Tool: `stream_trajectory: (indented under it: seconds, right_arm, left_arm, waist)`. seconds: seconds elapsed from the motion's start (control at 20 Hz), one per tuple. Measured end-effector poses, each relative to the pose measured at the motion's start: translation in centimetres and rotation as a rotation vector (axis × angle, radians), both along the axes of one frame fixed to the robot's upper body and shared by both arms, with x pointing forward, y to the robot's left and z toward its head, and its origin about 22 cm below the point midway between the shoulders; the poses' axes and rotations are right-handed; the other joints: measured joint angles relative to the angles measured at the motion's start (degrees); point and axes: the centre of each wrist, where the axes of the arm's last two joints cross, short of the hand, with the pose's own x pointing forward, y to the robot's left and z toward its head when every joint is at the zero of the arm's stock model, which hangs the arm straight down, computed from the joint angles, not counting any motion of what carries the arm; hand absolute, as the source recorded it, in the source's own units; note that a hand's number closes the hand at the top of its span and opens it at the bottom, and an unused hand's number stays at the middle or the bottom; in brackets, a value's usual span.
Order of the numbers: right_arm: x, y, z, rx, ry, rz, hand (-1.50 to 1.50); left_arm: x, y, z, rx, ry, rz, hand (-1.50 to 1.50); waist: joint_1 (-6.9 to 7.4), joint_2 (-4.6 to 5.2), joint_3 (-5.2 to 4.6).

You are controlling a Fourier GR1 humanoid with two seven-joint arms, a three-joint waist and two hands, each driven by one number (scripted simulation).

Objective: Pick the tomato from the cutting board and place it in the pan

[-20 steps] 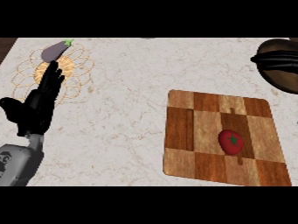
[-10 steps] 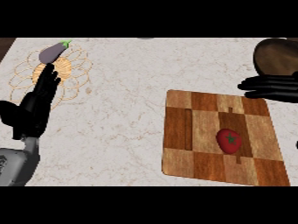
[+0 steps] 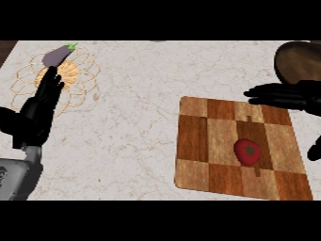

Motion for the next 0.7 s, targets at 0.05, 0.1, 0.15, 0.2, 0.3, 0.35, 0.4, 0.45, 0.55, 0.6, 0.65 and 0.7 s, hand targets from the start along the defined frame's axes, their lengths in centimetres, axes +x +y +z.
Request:
stream_trajectory:
  seconds: [0.05, 0.1, 0.15, 0.2, 0.3, 0.35, 0.4, 0.45, 0.55, 0.6, 0.65, 0.7]
  right_arm:
    - [0.2, 0.1, -0.1, -0.012, 0.000, 0.001, -1.50]
    - [0.6, -0.2, -0.5, -0.021, 0.001, -0.002, -1.50]
    - [0.6, 0.3, -0.7, -0.031, 0.003, 0.003, -1.50]
    - [0.7, 0.5, -1.2, -0.043, 0.009, 0.008, -1.50]
    - [0.4, 0.7, -2.1, -0.065, 0.019, 0.027, -1.50]
    - [0.4, 0.8, -2.5, -0.075, 0.021, 0.032, -1.50]
    - [0.4, 1.1, -3.2, -0.084, 0.023, 0.039, -1.50]
    - [0.3, 1.0, -3.3, -0.088, 0.021, 0.046, -1.50]
    - [0.0, 1.2, -3.7, -0.110, 0.019, 0.062, -1.50]
    - [0.0, 1.3, -4.1, -0.114, 0.017, 0.068, -1.50]
    - [0.1, 1.7, -4.2, -0.122, 0.014, 0.072, -1.50]
    - [0.2, 1.9, -4.6, -0.130, 0.011, 0.075, -1.50]
  left_arm:
    - [0.2, 0.1, 0.1, 0.002, 0.001, -0.002, 0.00]
    - [0.2, -0.2, 0.1, 0.006, -0.001, -0.004, 0.00]
    - [0.2, -0.2, 0.1, 0.005, -0.001, -0.004, 0.00]
    - [0.2, -0.4, 0.0, 0.003, -0.003, -0.005, 0.00]
    - [0.2, -0.6, 0.2, 0.002, 0.002, -0.003, 0.00]
    - [0.2, -0.4, 0.1, 0.000, 0.001, -0.002, 0.00]
    - [0.2, -0.3, 0.1, 0.003, 0.000, -0.002, 0.00]
    - [0.0, 0.0, -0.1, 0.002, -0.002, -0.001, 0.00]
    - [-0.1, 0.0, -0.2, 0.003, -0.003, 0.000, 0.00]
    - [-0.2, -0.4, -0.4, 0.005, -0.001, 0.001, 0.00]
    - [-0.4, -0.4, -0.4, 0.005, 0.002, 0.003, 0.00]
    - [-0.4, 0.0, -0.1, 0.005, 0.000, 0.006, 0.00]
  waist:
    - [0.03, 0.02, 0.00]
    - [0.16, 0.05, 0.00]
    - [0.14, 0.04, 0.01]
    - [0.16, 0.04, 0.00]
    - [0.10, 0.01, 0.01]
    - [0.06, 0.02, 0.01]
    - [0.11, 0.02, 0.01]
    - [0.10, 0.03, 0.02]
    - [-0.02, -0.02, 0.01]
    - [-0.02, -0.02, 0.01]
    - [0.02, -0.03, 0.02]
    - [0.05, -0.03, 0.00]
